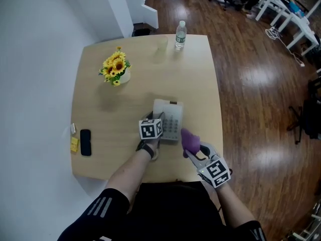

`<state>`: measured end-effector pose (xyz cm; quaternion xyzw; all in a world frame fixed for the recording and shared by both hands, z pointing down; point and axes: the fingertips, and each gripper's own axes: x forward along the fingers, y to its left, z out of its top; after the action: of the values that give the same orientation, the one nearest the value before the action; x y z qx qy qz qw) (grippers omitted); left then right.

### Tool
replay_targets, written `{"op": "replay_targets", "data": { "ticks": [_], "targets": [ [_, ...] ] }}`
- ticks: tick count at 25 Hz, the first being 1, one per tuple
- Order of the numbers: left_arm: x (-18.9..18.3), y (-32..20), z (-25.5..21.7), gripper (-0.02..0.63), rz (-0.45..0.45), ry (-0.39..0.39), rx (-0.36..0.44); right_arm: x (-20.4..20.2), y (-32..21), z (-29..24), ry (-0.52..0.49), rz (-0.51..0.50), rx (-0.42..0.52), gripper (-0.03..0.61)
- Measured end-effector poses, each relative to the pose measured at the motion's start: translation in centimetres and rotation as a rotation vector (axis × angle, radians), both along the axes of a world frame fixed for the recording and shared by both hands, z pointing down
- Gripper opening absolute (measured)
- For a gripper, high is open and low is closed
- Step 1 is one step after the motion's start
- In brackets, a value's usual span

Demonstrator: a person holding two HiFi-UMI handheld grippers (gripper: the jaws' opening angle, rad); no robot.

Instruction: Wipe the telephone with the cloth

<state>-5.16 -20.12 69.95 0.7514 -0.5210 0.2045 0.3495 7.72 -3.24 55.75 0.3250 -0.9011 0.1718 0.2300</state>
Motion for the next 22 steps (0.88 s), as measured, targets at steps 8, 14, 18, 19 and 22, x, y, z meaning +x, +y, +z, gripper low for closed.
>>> {"op": "replay_targets", "data": {
  "ticks": [8, 14, 18, 19, 22],
  "targets": [
    [-0.3, 0.7, 0.9, 0.221, 0.055, -0.014, -0.038, -0.2, 0.4, 0.0, 0.004, -0.003, -0.001, 0.138],
    [-0.1, 0.6, 0.8, 0.222, 0.074, -0.018, -0.034, 0.2, 0.8, 0.3, 0.014, 0.003, -0.008, 0.137],
    [-0.1, 0.9, 0.5, 0.257, 0.110, -0.019, -0.027, 0.1, 0.7, 0.1, 0.011, 0.010, -0.002, 0.138],
    [-0.2, 1.0, 0.2, 0.261, 0.122, -0.019, -0.018, 0.1, 0.6, 0.1, 0.011, 0.013, 0.000, 0.138],
    [-0.2, 1.4, -1.3, 0.269, 0.172, -0.013, 0.019, 0.2, 0.2, -0.3, 0.005, 0.027, 0.000, 0.138]
  ]
}}
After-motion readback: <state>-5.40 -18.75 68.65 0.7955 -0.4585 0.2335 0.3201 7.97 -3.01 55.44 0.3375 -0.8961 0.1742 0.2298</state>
